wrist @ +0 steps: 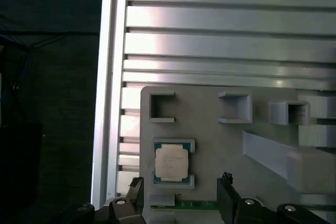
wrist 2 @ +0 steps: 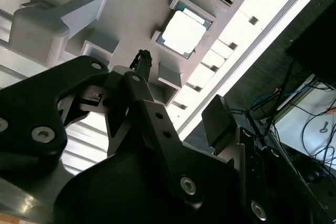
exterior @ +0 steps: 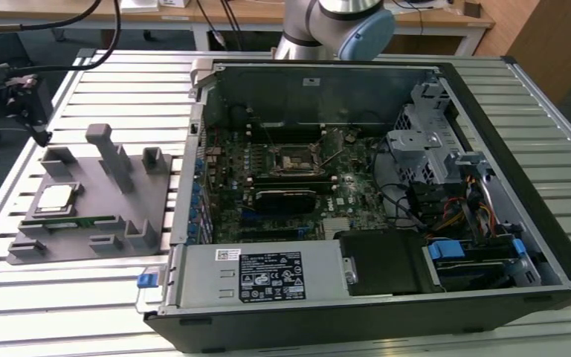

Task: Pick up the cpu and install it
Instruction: 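Pick up the cpu and move it towards the insertion slot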

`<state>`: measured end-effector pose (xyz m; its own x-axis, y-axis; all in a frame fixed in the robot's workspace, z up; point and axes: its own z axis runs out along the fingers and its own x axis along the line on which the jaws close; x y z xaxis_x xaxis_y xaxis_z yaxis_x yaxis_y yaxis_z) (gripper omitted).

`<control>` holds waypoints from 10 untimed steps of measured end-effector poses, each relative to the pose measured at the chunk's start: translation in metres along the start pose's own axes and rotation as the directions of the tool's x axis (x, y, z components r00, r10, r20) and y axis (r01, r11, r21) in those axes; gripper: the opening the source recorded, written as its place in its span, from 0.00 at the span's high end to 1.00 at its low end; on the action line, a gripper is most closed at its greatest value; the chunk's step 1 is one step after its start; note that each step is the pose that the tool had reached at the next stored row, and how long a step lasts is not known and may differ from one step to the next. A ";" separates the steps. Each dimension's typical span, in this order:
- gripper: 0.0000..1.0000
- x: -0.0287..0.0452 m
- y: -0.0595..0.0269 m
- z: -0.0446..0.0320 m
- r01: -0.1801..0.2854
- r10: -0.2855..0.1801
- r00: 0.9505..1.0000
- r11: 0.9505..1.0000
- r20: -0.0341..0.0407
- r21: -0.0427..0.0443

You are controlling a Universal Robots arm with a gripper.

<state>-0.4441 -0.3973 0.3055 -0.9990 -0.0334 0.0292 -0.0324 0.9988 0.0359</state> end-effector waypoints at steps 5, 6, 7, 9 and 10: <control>0.34 0.0013 -0.0016 0.0081 0.006 -0.006 1.000 1.000 0.000 -0.007; 0.34 0.0015 -0.0020 0.0089 0.006 -0.006 1.000 1.000 0.000 -0.012; 0.34 0.0017 -0.0023 0.0097 0.007 -0.007 1.000 1.000 0.001 -0.020; 0.34 0.0029 -0.0031 0.0121 0.009 -0.009 1.000 1.000 0.001 -0.028; 0.34 0.0038 -0.0037 0.0133 0.013 -0.013 1.000 0.999 0.001 -0.029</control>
<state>-0.4482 -0.4007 0.2922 -0.9985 -0.0468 0.0279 -0.0449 0.9969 0.0649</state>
